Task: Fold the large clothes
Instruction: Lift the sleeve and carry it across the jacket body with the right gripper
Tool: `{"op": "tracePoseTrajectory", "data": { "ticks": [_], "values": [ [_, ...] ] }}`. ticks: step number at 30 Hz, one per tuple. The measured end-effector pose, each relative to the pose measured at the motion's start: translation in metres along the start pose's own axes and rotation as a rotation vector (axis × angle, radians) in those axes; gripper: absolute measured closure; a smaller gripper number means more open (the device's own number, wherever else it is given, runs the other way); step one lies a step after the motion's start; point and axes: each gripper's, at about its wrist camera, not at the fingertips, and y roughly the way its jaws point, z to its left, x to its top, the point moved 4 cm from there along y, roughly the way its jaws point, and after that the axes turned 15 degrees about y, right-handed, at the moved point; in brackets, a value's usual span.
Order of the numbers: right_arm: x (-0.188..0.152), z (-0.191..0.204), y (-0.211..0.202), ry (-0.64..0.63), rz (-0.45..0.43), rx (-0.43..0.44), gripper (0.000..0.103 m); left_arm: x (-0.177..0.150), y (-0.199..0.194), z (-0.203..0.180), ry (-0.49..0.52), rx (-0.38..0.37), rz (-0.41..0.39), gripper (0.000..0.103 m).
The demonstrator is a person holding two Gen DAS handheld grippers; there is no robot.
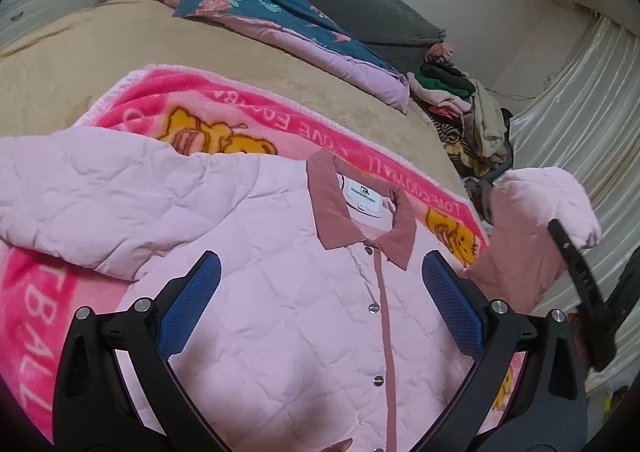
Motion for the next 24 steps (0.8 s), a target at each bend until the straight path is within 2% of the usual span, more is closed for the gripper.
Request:
{"op": "tracePoseTrajectory", "data": {
  "ticks": [5,10,14,18,21,24],
  "values": [
    [-0.024,0.028,0.014,-0.075,0.035,0.032,0.086,-0.002,0.002,0.014,-0.05,-0.011,0.0,0.009],
    [-0.057,0.062,0.039,-0.169,0.09,0.045,0.086,-0.007,0.008,0.032,-0.14,-0.054,0.008,0.009],
    [-0.087,0.075,0.055,-0.247,0.127,0.039,0.086,-0.009,0.011,0.046,-0.155,0.011,0.014,0.009],
    [-0.121,0.089,0.068,-0.351,0.162,0.025,0.086,-0.016,0.018,0.06,-0.217,0.005,0.033,0.009],
    [-0.146,0.099,0.077,-0.386,0.238,0.051,0.084,-0.02,0.023,0.066,-0.217,0.035,0.051,0.009],
    [-0.164,0.104,0.083,-0.366,0.317,0.088,0.08,-0.024,0.028,0.069,-0.234,0.025,0.059,0.009]
  ]
}}
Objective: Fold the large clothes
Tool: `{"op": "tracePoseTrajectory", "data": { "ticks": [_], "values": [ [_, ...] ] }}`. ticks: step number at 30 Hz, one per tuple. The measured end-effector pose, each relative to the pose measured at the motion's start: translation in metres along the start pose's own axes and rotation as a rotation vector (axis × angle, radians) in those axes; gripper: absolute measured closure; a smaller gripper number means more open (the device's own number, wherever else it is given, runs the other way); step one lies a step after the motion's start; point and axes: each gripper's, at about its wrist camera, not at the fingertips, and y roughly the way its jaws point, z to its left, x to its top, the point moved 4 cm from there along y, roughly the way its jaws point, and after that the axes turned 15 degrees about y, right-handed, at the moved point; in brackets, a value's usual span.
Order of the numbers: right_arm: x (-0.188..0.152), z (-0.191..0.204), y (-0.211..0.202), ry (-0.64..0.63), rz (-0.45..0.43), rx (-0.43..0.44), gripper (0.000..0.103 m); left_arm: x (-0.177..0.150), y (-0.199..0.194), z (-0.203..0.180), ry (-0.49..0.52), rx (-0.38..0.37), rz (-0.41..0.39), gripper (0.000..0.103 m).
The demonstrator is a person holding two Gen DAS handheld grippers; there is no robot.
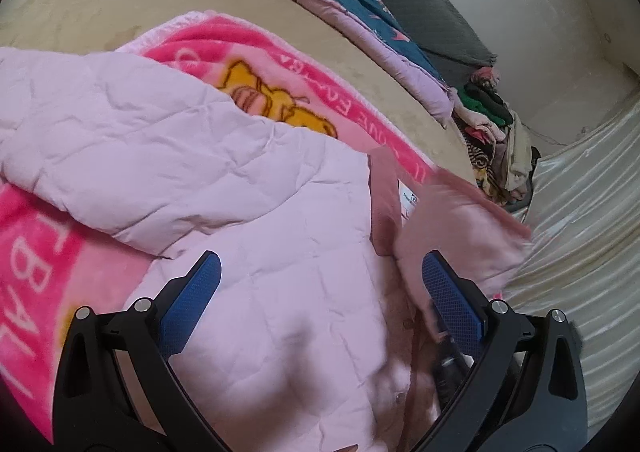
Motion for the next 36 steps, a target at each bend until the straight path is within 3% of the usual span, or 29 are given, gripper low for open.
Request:
{"op": "tracePoseTrajectory", "data": {
  "ticks": [6,8,9,10,14,20,24,27,31,36],
  "values": [
    [-0.023,0.023,0.016,-0.041,0.094,0.027,0.074,-0.008,0.014,0.0,-0.04,-0.06,0.029,0.009],
    [-0.027,0.025,0.016,-0.031,0.126,0.061,0.061,-0.013,0.022,-0.002,-0.056,-0.099,0.047,0.009],
    [-0.027,0.026,0.015,-0.024,0.14,0.073,0.043,-0.016,0.028,-0.005,-0.054,-0.116,0.061,0.009],
    [-0.029,0.028,0.015,-0.01,0.165,0.092,0.034,-0.021,0.035,-0.009,-0.047,-0.13,0.081,0.009],
    [-0.034,0.022,0.005,0.051,0.218,0.161,0.026,-0.037,0.06,-0.017,-0.054,-0.173,0.144,0.009],
    [-0.038,-0.027,-0.032,0.224,0.218,0.181,0.022,-0.051,0.076,-0.027,0.013,-0.125,0.163,0.011],
    [-0.044,-0.064,-0.056,0.318,0.19,0.147,0.021,-0.058,0.083,-0.044,0.096,-0.111,0.163,0.058],
    [-0.054,-0.092,-0.072,0.398,0.168,0.125,0.021,-0.06,0.084,-0.054,0.178,-0.072,0.14,0.08],
    [-0.059,-0.128,-0.083,0.451,0.172,0.068,0.021,-0.053,0.072,-0.076,0.311,0.0,0.068,0.089],
    [-0.043,-0.17,-0.096,0.511,0.093,-0.006,0.021,-0.034,0.045,-0.089,0.366,0.018,-0.05,0.09]
  ]
}}
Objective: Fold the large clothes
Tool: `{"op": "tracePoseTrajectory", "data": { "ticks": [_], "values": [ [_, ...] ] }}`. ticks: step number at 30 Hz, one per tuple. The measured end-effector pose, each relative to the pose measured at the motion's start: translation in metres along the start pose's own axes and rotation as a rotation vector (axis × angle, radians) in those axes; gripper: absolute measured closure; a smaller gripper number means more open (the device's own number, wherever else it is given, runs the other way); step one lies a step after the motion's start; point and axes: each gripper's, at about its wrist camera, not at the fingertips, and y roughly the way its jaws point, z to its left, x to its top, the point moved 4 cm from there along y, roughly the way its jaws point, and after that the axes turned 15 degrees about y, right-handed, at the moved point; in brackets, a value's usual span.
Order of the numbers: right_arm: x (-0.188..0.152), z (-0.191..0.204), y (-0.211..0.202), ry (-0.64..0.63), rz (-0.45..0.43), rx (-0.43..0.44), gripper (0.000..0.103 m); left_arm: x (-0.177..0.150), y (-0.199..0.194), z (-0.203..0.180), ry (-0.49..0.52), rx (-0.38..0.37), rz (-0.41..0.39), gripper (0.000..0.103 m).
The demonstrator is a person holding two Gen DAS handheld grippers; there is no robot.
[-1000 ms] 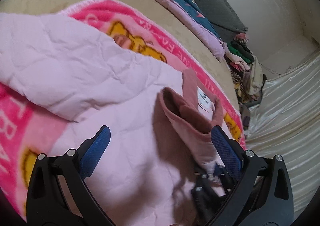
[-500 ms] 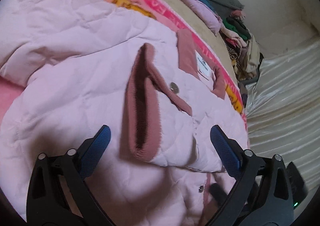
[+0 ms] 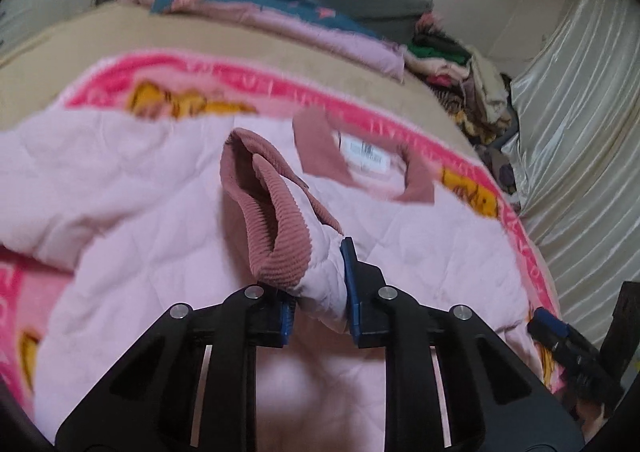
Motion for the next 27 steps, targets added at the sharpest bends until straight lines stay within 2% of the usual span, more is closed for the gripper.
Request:
{"op": "tracePoseTrajectory", "data": {
  "ticks": [2,5,8,19,23,27],
  "values": [
    [0.013,-0.009,-0.004,0.014,-0.043,-0.025,0.021,0.001,-0.003,0.003,0.006,0.017,-0.016,0.09],
    [0.022,-0.016,0.0,0.0,-0.056,-0.061,0.021,-0.004,0.009,0.009,0.011,0.042,0.019,0.09],
    [0.024,-0.018,0.014,-0.016,-0.04,-0.088,0.021,-0.017,0.021,0.022,-0.045,0.026,0.075,0.09],
    [0.033,-0.013,0.063,-0.031,0.045,-0.115,0.02,-0.024,0.022,0.02,-0.019,0.041,0.101,0.089],
    [0.022,-0.038,0.094,-0.055,0.115,-0.226,0.02,-0.028,0.027,0.02,-0.009,0.049,0.127,0.088],
    [0.017,-0.055,0.104,-0.008,0.13,-0.213,0.019,-0.036,0.036,0.019,-0.01,0.049,0.164,0.084]
  ]
}}
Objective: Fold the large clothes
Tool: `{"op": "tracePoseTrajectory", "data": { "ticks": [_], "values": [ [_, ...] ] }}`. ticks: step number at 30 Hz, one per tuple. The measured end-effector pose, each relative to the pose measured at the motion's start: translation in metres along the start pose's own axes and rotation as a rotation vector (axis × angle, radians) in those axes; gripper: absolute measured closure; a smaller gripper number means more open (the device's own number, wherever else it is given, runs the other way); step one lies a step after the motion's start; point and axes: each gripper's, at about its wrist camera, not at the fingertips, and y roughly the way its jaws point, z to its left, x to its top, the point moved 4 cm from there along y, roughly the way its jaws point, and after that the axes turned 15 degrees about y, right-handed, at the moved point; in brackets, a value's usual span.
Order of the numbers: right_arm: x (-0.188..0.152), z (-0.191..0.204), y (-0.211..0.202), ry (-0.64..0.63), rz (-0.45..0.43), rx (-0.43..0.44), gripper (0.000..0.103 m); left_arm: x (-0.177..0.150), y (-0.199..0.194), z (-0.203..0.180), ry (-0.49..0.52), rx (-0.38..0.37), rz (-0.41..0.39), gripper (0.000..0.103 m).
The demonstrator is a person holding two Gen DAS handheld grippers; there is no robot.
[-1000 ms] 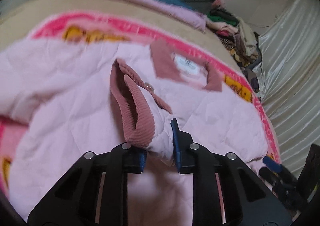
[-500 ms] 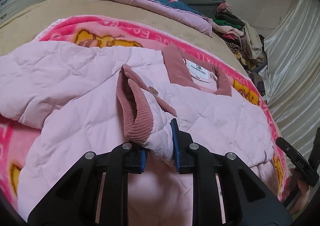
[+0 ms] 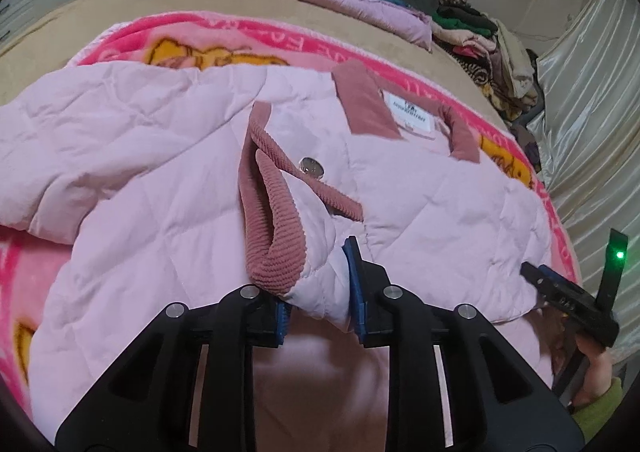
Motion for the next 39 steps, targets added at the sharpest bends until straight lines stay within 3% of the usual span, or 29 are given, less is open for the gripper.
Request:
{"op": "tracePoseTrajectory", "data": {
  "ticks": [8,11,13,15,19,24,32,39],
  "values": [
    [-0.009,0.0,-0.009,0.02,-0.035,-0.014,0.017,-0.011,-0.009,0.007,-0.009,0.041,0.04,0.057],
    [-0.015,0.005,-0.019,0.016,-0.053,-0.017,0.013,-0.012,-0.015,0.01,-0.015,0.061,0.047,0.04],
    [-0.019,0.007,-0.024,0.017,-0.065,-0.009,0.009,-0.013,-0.021,0.017,-0.045,0.069,0.045,0.019],
    [-0.022,0.009,-0.027,0.02,-0.074,-0.007,0.008,-0.012,-0.029,0.023,-0.064,0.078,0.035,0.01],
    [-0.026,0.012,-0.034,0.032,-0.084,-0.001,0.007,-0.009,-0.044,0.036,-0.09,0.105,0.013,0.009],
    [-0.033,0.027,-0.049,0.07,-0.074,0.077,0.007,-0.007,-0.059,0.055,-0.131,0.131,-0.008,0.009],
    [-0.043,0.077,-0.078,-0.008,-0.089,0.171,0.006,-0.007,-0.073,0.085,-0.163,0.179,-0.018,0.009],
    [-0.049,0.13,-0.103,-0.09,-0.118,0.235,0.006,-0.012,-0.086,0.12,-0.266,0.176,-0.035,0.009]
  ]
}}
